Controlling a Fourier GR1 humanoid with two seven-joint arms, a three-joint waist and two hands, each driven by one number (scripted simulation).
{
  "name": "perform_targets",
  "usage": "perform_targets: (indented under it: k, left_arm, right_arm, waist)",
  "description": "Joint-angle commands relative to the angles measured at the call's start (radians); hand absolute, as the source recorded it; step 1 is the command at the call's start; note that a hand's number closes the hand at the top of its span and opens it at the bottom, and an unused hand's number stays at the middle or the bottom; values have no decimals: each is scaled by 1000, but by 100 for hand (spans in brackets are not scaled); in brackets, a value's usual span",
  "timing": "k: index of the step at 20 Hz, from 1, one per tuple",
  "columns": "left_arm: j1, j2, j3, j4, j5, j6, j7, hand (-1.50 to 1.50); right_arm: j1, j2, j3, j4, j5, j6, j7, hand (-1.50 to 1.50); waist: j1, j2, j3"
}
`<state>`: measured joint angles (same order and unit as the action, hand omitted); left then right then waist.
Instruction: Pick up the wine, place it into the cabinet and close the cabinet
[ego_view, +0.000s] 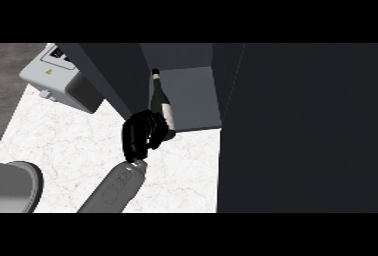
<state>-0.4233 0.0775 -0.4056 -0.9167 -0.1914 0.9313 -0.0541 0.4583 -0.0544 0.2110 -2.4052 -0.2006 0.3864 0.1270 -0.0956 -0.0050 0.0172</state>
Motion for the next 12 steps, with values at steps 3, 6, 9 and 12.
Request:
perform_targets:
  k: [3,6,9,12]
  left_arm:
    - [-270,0,-20,169,-61,-101,77,150]
    - [-293,-34,-42,163,-84,-82,128,150]
    - [-288,-65,-40,154,-81,-53,162,150]
    - [-305,-47,-53,159,-109,-57,209,150]
  right_arm:
    - [6,-6,2,-43,-53,9,15,-150]
    - [-2,-11,-22,-32,-76,12,14,-150]
    - [19,-20,-11,-23,-73,33,0,-150]
    - [-13,-13,-26,-43,-79,9,22,-150]
  waist:
    - [-43,31,-17]
    - [-37,29,-16]
    - [-49,29,-16]
    - [-34,30,-16]
